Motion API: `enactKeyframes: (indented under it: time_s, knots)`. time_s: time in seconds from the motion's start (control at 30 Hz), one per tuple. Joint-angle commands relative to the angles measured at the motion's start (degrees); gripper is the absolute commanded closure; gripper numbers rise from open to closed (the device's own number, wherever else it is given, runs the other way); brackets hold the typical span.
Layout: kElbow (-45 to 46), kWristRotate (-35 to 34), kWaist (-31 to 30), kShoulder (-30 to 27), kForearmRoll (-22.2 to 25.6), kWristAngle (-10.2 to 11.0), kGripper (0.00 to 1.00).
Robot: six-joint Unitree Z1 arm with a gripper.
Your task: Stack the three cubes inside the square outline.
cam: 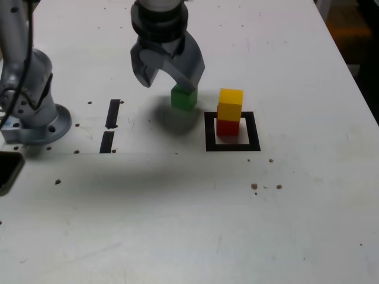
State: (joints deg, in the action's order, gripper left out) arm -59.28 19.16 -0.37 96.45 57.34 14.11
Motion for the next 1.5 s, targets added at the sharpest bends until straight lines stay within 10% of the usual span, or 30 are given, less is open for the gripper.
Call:
enactKeyframes:
  time_s: [0.0, 0.83, 1.47]
  knots:
    - [0.24, 0.23, 0.10, 0.57, -0.74, 0.11, 0.15]
    - [1.65, 1.06, 1.60, 5.11, -6.16, 0.78, 0.20]
    - [2.68, -0.17, 1.86, 5.45, -9.24, 0.74, 0.83]
